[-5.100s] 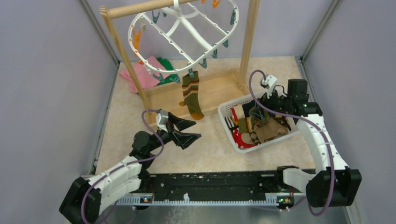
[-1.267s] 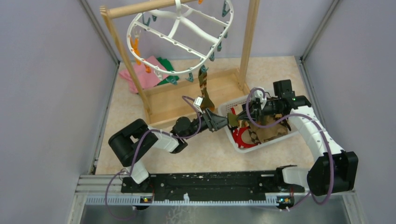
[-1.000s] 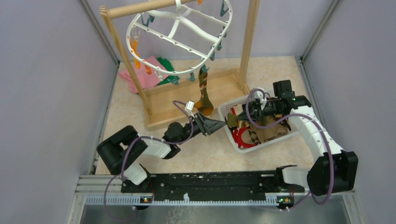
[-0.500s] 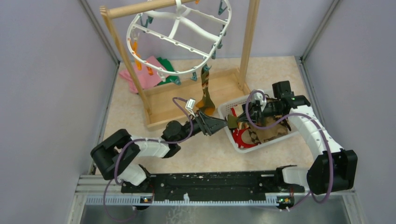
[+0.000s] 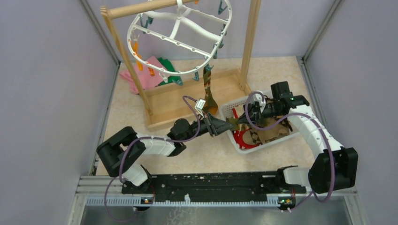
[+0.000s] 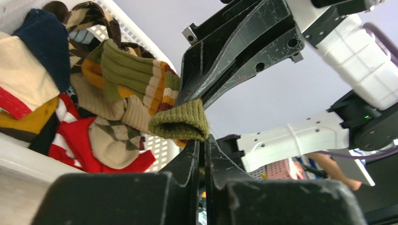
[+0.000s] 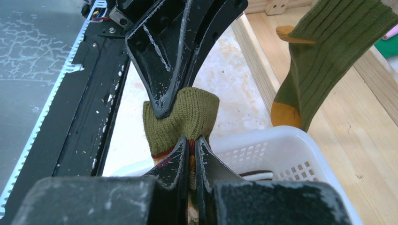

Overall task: Clip the socks to the hanger
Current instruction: Pick up the sock from the bin.

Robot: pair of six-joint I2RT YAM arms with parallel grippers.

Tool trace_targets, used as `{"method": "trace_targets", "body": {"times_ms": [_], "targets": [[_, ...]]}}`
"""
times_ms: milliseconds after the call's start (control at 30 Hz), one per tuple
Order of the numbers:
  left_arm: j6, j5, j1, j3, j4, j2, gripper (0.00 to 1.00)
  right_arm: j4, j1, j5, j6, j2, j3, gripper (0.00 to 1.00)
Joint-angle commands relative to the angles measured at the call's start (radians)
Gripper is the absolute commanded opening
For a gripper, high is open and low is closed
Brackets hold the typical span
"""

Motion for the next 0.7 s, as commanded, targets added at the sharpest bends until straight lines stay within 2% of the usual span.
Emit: {"method": "trace_targets", "body": {"times_ms": [0,100,167,300,367,467,667], "targets": [[0.108,0.024,-0.004,0.043,-0.009,-0.012,0.0,-0.009,0.023,-0.028,-0.052,0.005,-0.005,0.0],[0.238,0.056,-0.004,0.049,-0.076,-0.048,0.0,-0.034,0.025,-0.029,-0.084,0.005,-0.003,0.05],[0.377,0.094,-0.004,0.059,-0.19,-0.091,0.0,-0.059,0.026,-0.031,-0.108,0.005,0.001,0.13],[0.737,0.152,-0.004,0.077,-0.464,-0.208,0.0,-0.121,0.026,-0.043,-0.183,0.004,0.005,0.5],[0.947,0.151,-0.005,0.082,-0.598,-0.277,0.0,-0.159,0.025,-0.055,-0.228,0.005,0.008,0.63],[1.176,0.132,-0.013,0.084,-0.738,-0.369,0.0,-0.193,0.026,-0.074,-0.258,0.006,0.017,0.73],[1.517,0.188,-0.049,0.094,-0.857,-0.483,0.0,-0.235,0.097,-0.101,-0.271,0.028,0.051,0.83]]}}
